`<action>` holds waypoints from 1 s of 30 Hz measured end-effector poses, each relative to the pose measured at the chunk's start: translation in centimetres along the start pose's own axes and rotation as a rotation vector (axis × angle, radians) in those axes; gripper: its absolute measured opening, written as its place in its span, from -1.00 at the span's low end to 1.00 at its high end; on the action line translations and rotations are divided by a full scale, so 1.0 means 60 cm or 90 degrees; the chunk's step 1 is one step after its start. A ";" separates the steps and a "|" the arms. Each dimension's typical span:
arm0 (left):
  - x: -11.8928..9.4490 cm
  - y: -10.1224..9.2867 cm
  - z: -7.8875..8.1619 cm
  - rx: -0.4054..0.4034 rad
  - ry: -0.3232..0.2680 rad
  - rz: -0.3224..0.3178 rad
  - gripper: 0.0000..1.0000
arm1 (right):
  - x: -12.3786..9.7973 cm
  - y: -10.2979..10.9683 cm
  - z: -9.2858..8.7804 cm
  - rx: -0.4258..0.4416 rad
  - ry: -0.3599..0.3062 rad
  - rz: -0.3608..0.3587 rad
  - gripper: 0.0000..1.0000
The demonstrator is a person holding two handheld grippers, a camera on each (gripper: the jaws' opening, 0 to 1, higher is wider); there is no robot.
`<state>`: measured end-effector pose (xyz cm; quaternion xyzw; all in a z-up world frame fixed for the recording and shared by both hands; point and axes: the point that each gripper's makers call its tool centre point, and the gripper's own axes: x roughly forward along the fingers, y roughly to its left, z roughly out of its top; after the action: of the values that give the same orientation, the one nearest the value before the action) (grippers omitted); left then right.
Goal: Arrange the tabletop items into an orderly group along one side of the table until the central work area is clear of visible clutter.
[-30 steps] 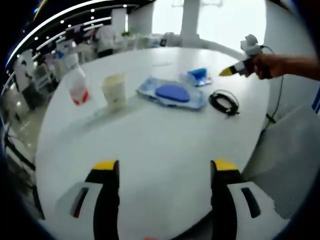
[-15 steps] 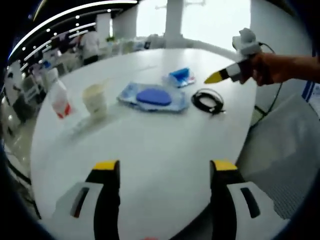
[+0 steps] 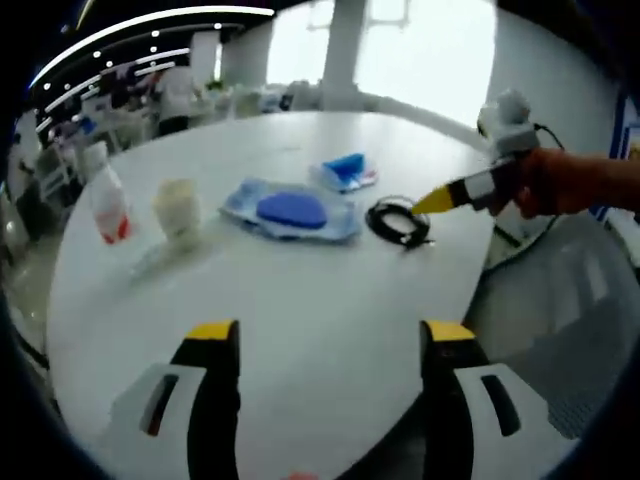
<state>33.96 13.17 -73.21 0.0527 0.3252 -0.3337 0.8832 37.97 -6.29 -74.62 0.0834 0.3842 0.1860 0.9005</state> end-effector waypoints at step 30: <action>0.202 0.064 0.187 0.042 -0.028 -0.017 0.33 | 0.083 0.019 0.023 0.230 -0.010 0.075 -0.22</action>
<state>49.25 5.91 -72.25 0.0699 0.2949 -0.3574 0.8834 41.84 -3.30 -76.60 0.2671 0.3988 0.1657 0.8615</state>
